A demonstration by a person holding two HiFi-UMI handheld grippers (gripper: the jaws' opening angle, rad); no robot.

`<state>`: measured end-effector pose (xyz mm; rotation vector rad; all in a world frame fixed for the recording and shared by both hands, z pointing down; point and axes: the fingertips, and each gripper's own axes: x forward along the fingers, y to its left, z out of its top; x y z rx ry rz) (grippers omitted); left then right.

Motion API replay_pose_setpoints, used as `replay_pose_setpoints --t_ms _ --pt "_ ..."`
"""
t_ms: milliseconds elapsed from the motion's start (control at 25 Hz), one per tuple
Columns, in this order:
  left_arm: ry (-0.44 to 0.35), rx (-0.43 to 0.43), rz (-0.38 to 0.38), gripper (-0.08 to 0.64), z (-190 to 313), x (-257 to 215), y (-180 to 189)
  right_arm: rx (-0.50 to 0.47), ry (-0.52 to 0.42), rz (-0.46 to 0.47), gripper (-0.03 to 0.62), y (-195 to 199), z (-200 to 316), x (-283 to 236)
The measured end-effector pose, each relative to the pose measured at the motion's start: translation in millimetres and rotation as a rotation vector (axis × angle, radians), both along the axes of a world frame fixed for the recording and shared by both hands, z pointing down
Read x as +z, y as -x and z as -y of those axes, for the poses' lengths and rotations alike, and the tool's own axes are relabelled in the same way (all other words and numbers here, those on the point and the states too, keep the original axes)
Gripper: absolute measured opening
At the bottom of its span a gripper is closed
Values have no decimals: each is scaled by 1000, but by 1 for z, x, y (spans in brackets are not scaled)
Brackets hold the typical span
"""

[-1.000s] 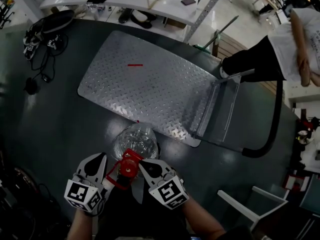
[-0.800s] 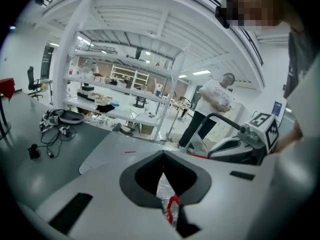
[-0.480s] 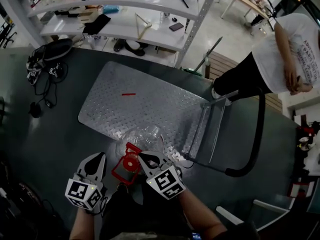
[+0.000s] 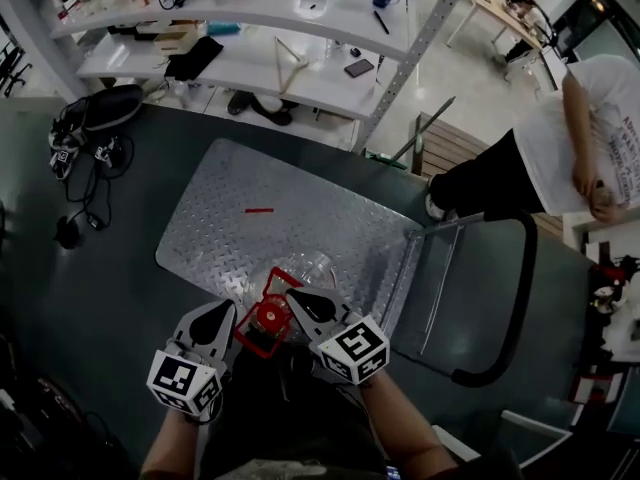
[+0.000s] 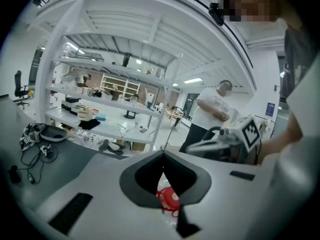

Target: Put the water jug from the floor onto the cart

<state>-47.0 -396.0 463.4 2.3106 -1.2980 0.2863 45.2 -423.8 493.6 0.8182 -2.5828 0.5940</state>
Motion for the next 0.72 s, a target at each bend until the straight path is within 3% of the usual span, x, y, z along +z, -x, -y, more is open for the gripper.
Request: replay_pose_setpoints --t_ms 40,120,320,480,720 --pt "7 35 10 8 9 4 2 36 1 8 -11 1 17 -6" --pt "16 84 11 6 29 14 7 99 12 -91 -11 -8 44 6" --pt "47 95 -5 6 81 34 23 225 86 -242 -11 -51 70 68" --pt "97 173 -2 8 95 45 16 296 178 -253 -11 -63 62 98" --pt "122 279 5 6 114 51 -10 369 268 -165 -11 -66 57 118"
